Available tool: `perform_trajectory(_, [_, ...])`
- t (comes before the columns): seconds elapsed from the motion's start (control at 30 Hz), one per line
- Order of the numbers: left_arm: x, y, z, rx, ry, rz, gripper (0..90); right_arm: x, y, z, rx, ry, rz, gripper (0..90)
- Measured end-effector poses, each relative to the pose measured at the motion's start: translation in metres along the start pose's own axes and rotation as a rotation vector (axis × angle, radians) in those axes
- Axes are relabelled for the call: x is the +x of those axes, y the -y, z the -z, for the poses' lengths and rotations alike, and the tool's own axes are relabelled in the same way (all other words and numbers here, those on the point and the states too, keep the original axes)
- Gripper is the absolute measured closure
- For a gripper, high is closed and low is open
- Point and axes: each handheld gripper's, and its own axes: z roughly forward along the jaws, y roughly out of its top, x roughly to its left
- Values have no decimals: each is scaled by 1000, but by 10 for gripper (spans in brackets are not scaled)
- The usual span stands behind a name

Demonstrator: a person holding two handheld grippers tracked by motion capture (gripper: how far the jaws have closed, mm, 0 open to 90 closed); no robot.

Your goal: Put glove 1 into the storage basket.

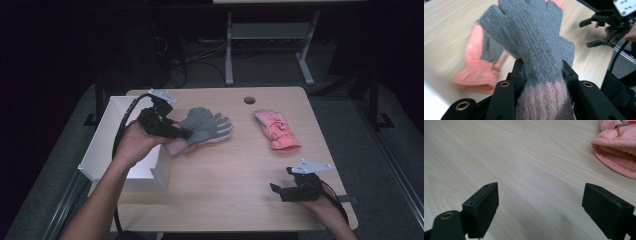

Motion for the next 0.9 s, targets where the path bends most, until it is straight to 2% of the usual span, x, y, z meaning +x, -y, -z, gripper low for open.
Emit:
perform_trajectory(0.23, [24,16,25,-33,-52,61,638,0,0,0,3,0,-4,134])
perform_trajectory(0.27, [24,16,25,-33,-52,61,638,0,0,0,3,0,-4,134])
perform_trajectory(0.33, [36,24,36,-49,-79,94,638,-1,0,0,2,1,-4,134])
perform_trajectory(0.4, [38,26,38,-51,-87,98,638,0,0,0,2,1,-5,134])
perform_trajectory(0.5, [51,36,49,-59,-130,131,638,0,0,-1,3,2,-7,134])
perform_trajectory(0.57, [57,41,52,-64,-160,151,638,0,0,-1,2,2,-6,134])
perform_trajectory(0.6, [57,41,52,-64,-160,151,638,0,0,-1,3,2,-6,134])
perform_trajectory(0.63, [65,49,54,-66,-182,175,638,0,0,-1,2,2,-6,134])
perform_trajectory(0.7, [71,54,53,-64,-197,194,638,0,0,-1,2,2,-5,134])
perform_trajectory(0.9, [91,73,45,-46,-248,254,638,-1,1,-1,-2,4,-5,134])
